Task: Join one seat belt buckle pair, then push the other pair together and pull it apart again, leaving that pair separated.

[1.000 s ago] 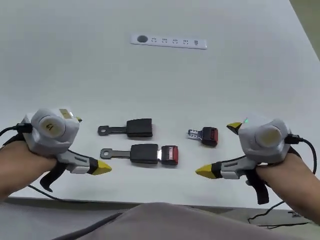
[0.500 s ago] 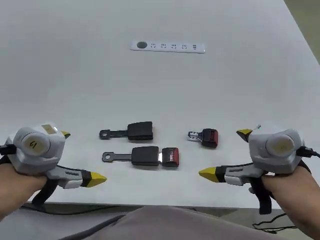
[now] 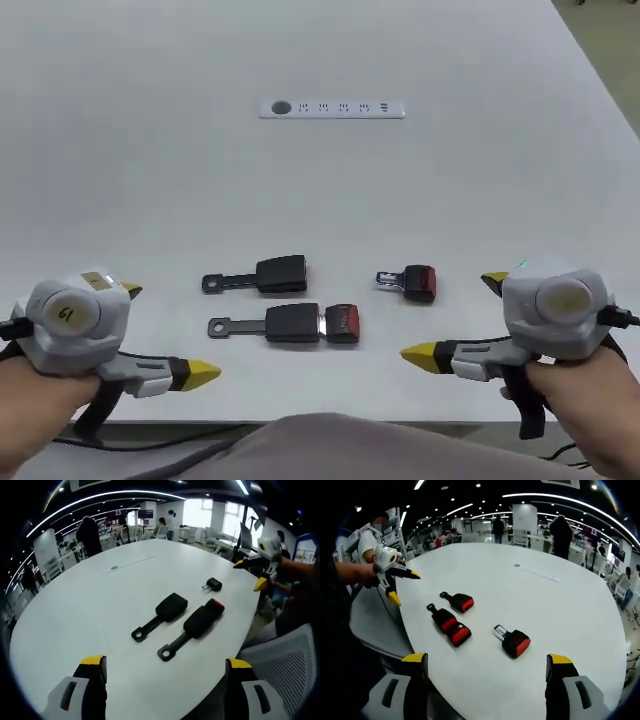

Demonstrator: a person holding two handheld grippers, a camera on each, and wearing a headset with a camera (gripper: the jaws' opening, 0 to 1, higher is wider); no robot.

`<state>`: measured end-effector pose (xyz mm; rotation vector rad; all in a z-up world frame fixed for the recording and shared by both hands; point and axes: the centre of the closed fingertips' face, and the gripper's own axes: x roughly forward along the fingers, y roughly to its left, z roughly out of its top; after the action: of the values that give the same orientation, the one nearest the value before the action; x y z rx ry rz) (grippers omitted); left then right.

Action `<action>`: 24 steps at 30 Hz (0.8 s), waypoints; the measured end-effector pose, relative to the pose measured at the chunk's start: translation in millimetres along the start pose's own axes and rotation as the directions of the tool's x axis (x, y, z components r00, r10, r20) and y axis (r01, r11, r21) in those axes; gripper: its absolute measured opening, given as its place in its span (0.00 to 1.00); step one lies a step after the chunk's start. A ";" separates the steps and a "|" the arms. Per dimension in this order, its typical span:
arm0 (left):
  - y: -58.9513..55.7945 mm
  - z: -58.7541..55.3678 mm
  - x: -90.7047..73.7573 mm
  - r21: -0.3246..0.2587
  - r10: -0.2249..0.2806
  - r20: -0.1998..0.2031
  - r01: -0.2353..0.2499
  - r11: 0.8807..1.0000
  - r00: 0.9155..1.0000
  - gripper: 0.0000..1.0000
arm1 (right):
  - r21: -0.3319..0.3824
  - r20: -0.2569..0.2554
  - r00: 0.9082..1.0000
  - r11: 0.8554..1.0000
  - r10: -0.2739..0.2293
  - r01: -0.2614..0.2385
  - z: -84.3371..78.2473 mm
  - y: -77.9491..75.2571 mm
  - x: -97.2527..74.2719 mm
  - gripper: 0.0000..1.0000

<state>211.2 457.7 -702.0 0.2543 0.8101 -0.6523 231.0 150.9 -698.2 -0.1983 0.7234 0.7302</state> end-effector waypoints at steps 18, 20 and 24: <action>3.0 -0.1 -6.3 -0.060 0.027 0.042 -0.025 0.998 0.999 1.00 | -0.021 -0.004 1.000 0.999 -0.027 0.026 2.4 3.3 -10.4 1.00; 1.0 4.1 -7.9 -0.055 0.027 0.046 -0.024 0.998 0.999 1.00 | -0.025 -0.004 1.000 0.999 -0.031 0.031 2.7 2.7 -10.5 1.00; -0.9 9.6 -10.4 -0.046 0.027 0.052 -0.025 0.999 0.998 1.00 | -0.027 -0.001 0.999 0.999 -0.036 0.036 3.1 4.3 -13.3 1.00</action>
<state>211.0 457.2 -687.8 0.2052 0.7687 -0.6129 222.8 148.2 -686.7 -0.2354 0.7097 0.7062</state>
